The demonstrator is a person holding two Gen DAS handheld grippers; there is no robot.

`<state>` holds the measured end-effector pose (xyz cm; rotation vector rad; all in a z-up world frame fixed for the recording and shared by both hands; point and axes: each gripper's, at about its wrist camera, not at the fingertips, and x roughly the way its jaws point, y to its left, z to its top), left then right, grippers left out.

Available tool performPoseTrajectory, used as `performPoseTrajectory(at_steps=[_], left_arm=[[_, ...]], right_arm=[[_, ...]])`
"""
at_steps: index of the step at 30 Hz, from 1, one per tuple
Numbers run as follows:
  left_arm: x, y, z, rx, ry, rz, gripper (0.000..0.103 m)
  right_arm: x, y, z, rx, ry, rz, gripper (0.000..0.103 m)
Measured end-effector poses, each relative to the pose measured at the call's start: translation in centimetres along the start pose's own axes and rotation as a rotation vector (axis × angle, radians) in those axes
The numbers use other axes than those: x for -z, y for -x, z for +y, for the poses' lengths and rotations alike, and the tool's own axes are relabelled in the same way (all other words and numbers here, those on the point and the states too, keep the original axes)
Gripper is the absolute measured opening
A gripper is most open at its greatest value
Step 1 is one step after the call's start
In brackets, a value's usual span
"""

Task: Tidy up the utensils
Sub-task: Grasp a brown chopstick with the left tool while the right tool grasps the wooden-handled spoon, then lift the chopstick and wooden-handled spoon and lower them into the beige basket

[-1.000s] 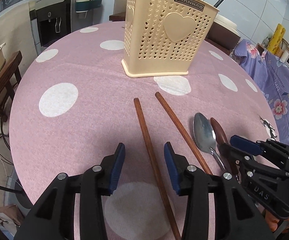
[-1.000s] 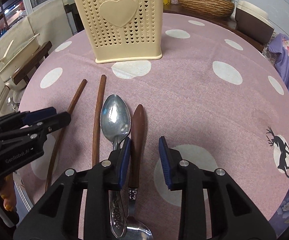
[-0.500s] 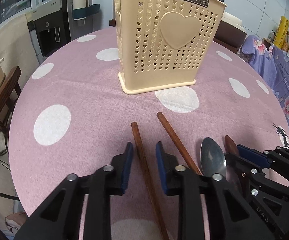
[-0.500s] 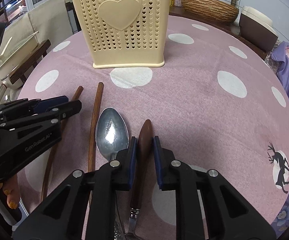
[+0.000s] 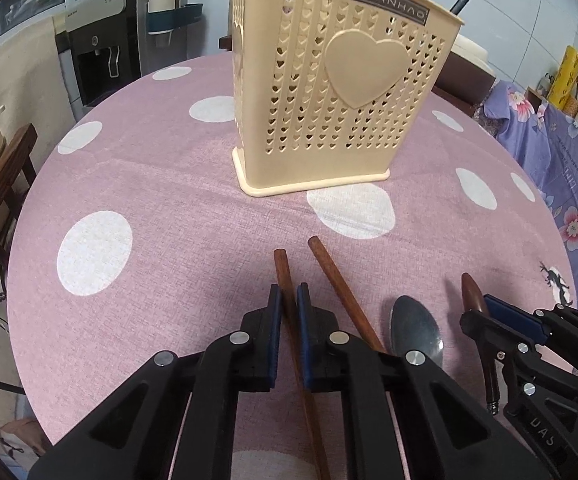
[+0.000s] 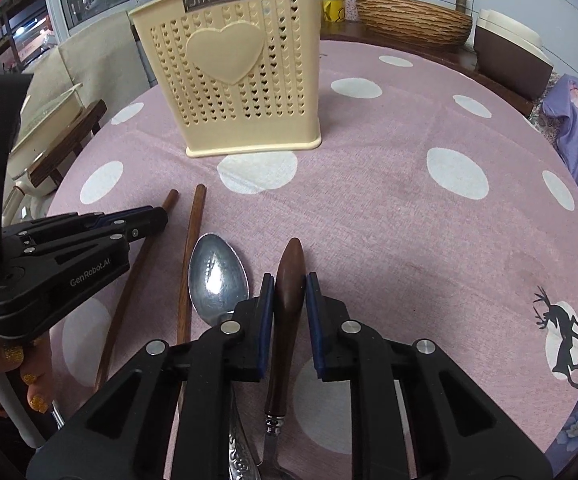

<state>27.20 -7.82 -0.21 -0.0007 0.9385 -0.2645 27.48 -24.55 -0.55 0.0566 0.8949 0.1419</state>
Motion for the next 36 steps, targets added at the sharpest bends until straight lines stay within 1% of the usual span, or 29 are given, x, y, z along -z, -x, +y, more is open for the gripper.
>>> performPoseTrajectory(at_steps=[4, 10, 15, 21, 28, 36], left_arm=[[-0.4, 1.2, 0.0, 0.021, 0.009, -0.036, 0.009], [-0.8, 4.4, 0.2, 0.062, 0.029, -0.104, 0.008], [-0.5, 7.7, 0.3, 0.097, 0.029, -0.175, 0.008], [-0.3, 10.3, 0.2, 0.124, 0.031, -0.233, 0.008], [-0.8, 12.6, 0.3, 0.136, 0.037, -0.3, 0.008], [-1.6, 14.4, 0.3, 0.138, 0.04, -0.36, 0.008]], right_arm=[[-0.2, 1.7, -0.9, -0.006, -0.025, -0.036, 0.017], [-0.1, 6.0, -1.7, -0.029, -0.057, -0.117, 0.016], [0.9, 10.0, -2.4, -0.044, -0.071, -0.191, 0.016], [1.8, 13.3, -2.8, -0.046, -0.084, -0.245, 0.016], [1.7, 15.6, -2.9, -0.053, -0.094, -0.303, 0.016], [0.7, 16.3, -2.3, -0.054, -0.076, -0.342, 0.016]])
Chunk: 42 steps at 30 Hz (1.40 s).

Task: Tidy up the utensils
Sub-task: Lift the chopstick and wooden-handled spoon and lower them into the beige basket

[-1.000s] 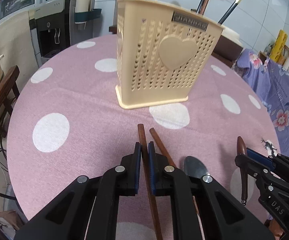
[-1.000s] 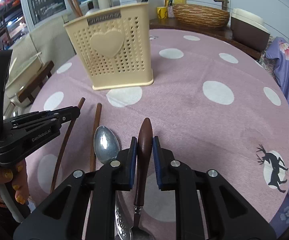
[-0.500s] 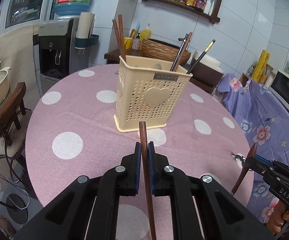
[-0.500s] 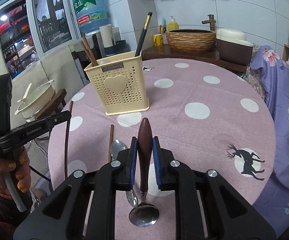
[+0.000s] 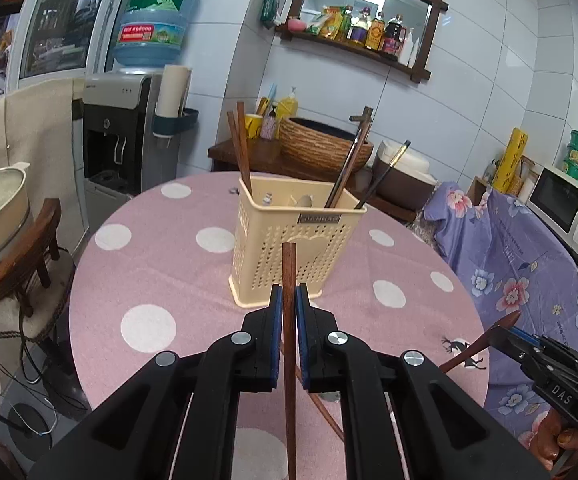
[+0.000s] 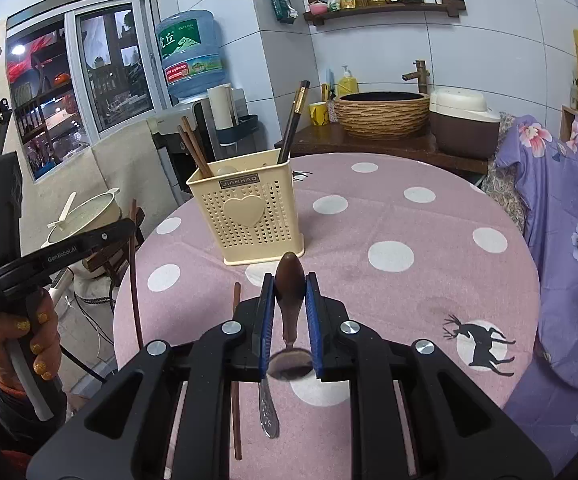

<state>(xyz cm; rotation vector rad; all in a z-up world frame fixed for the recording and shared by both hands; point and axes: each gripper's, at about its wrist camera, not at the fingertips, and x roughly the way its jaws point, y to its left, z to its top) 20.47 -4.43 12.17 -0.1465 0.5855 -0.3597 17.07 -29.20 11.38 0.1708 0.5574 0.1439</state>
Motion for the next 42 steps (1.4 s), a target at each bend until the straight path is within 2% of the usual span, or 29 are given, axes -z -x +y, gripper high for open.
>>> performPoseTrajectory(at_steps=[7, 19, 42], left_arm=[[-1.2, 0.8, -0.1, 0.002, -0.006, -0.049, 0.008], [-1.9, 1.0, -0.1, 0.023, -0.002, -0.063, 0.008], [-5.3, 2.5, -0.8, 0.058, -0.061, -0.124, 0.007]], right_arm=[[-0.5, -0.3, 0.8, 0.01, 0.026, 0.001, 0.016], [-1.0, -0.7, 1.3, -0.008, 0.034, -0.007, 0.016], [-6.1, -2.1, 2.3, -0.085, 0.044, -0.014, 0.016]])
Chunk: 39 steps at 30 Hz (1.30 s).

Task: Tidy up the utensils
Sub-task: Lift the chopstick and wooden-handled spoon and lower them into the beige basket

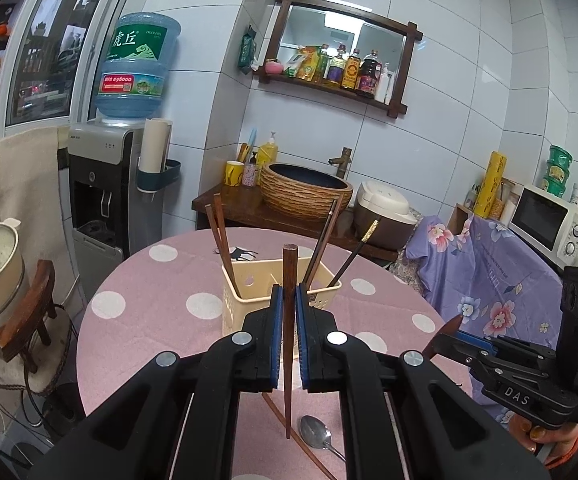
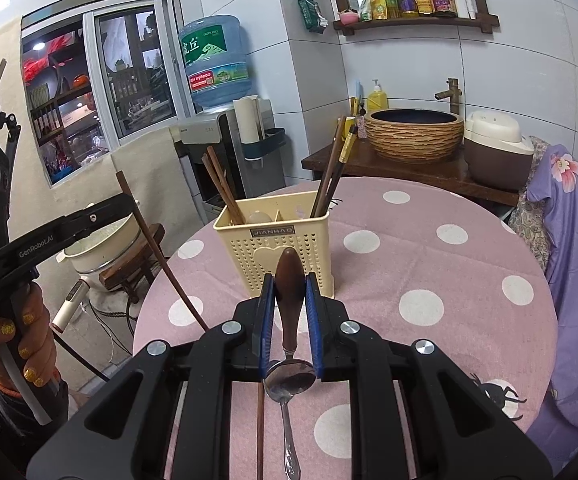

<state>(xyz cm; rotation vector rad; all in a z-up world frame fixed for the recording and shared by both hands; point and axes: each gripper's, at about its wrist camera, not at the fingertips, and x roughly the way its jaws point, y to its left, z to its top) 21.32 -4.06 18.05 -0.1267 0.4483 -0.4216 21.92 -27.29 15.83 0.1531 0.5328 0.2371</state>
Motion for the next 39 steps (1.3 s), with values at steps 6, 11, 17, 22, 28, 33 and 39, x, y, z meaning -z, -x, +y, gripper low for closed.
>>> performPoseTrajectory(at_steps=[6, 11, 17, 22, 28, 33, 39], left_arm=[[-2.7, 0.2, 0.0, 0.024, -0.001, -0.028, 0.007], [-7.1, 0.5, 0.1, 0.047, 0.02, -0.071, 0.007], [-11.9, -0.3, -0.1, -0.006, 0.026, -0.132, 0.007], [-13.5, -2.2, 0.4, -0.088, 0.014, -0.156, 0.007], [-11.4, -5.4, 1.7, -0.127, 0.024, -0.1, 0.007], [-8.7, -7.8, 2.0, -0.14, 0.028, -0.037, 0.007], [-6.3, -9.7, 2.5, -0.127, 0.049, 0.032, 0.007]], right_arm=[[-3.2, -0.3, 1.2, -0.013, 0.023, -0.034, 0.016], [-7.3, -0.8, 2.2, 0.013, 0.052, -0.096, 0.016], [-12.8, -2.3, 3.8, 0.063, 0.071, -0.185, 0.016], [-14.8, -5.5, 4.5, 0.104, 0.076, -0.198, 0.016], [-13.5, -9.7, 3.5, 0.146, 0.06, -0.169, 0.016], [-11.5, -12.0, 3.1, 0.173, 0.064, -0.126, 0.016], [-9.6, -13.7, 2.8, 0.181, 0.076, -0.092, 0.016]])
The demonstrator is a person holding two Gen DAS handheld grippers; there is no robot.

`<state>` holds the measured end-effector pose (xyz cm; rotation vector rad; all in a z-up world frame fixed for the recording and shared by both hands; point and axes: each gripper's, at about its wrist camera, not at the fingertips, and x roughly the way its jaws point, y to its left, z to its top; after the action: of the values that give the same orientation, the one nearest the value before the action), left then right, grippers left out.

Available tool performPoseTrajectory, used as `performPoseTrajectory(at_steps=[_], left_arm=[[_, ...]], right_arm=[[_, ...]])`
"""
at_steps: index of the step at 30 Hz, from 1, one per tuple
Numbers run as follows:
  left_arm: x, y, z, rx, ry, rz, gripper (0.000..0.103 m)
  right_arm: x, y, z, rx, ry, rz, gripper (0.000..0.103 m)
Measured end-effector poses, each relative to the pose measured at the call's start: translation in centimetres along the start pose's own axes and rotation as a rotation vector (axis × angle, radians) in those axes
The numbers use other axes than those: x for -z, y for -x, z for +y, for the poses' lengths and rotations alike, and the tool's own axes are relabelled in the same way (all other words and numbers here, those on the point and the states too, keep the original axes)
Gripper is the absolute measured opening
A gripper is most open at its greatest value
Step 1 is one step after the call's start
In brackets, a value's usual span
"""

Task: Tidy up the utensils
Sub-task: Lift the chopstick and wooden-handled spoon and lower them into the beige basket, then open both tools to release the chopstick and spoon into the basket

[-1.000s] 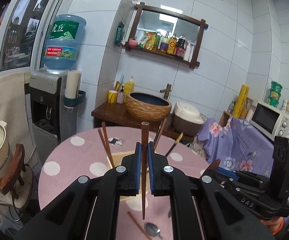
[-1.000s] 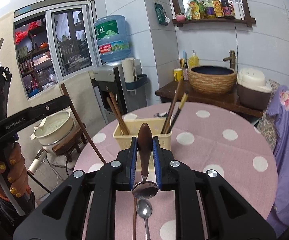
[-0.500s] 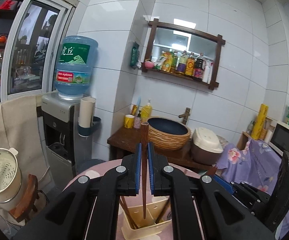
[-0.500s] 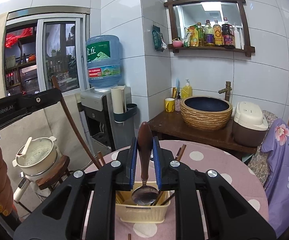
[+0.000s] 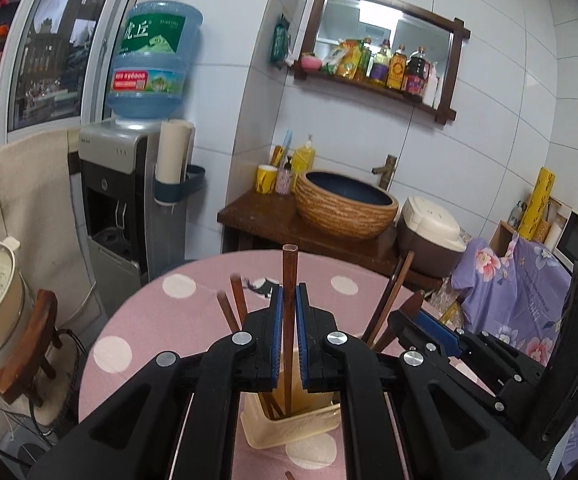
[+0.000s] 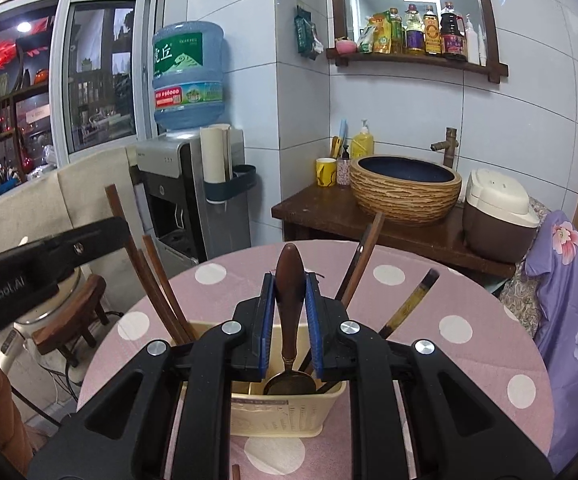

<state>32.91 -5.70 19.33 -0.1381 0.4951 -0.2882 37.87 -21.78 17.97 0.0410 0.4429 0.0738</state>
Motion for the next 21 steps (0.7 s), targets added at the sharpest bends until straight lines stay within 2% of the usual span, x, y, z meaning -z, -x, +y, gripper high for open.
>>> performPoseTrajectory(at_steps=[6, 9, 11, 14, 15, 17, 18, 19, 21], left_arm=[[1.7, -1.8, 0.4, -0.012, 0.003, 0.055, 0.007], [2.3, -2.3, 0.5, -0.029, -0.004, 0.052, 0.007], [2.6, -2.6, 0.7, -0.01, 0.012, 0.067, 0.007], [3.2, -2.2, 0.9, -0.018, 0.015, 0.054, 0.008], [3.4, -1.8, 0.9, -0.025, 0.004, 0.046, 0.012], [3.9, -1.1, 0.8, -0.03, -0.005, 0.028, 0.036], [4.3, -0.5, 1.0, -0.034, 0.0, 0.01, 0.058], [4.8, 0.2, 1.2, -0.037, 0.008, -0.012, 0.066], [5.8, 1.0, 1.3, -0.044, 0.006, -0.027, 0.067]], right_arm=[[1.1, -0.4, -0.3, -0.001, 0.003, -0.004, 0.016], [1.3, -0.5, -0.1, -0.005, 0.012, -0.002, 0.016], [1.4, -0.5, -0.3, -0.006, 0.007, -0.005, 0.016], [1.7, 0.3, -0.3, -0.012, 0.017, -0.037, 0.018], [1.8, 0.6, -0.3, -0.014, 0.026, -0.047, 0.021], [2.4, 1.8, -0.2, -0.013, 0.038, -0.076, 0.041], [2.8, 2.4, -0.2, -0.018, 0.038, -0.086, 0.043], [3.2, 3.0, -0.1, -0.023, 0.038, -0.086, 0.043], [4.2, 3.6, -0.1, -0.037, 0.043, -0.057, 0.045]])
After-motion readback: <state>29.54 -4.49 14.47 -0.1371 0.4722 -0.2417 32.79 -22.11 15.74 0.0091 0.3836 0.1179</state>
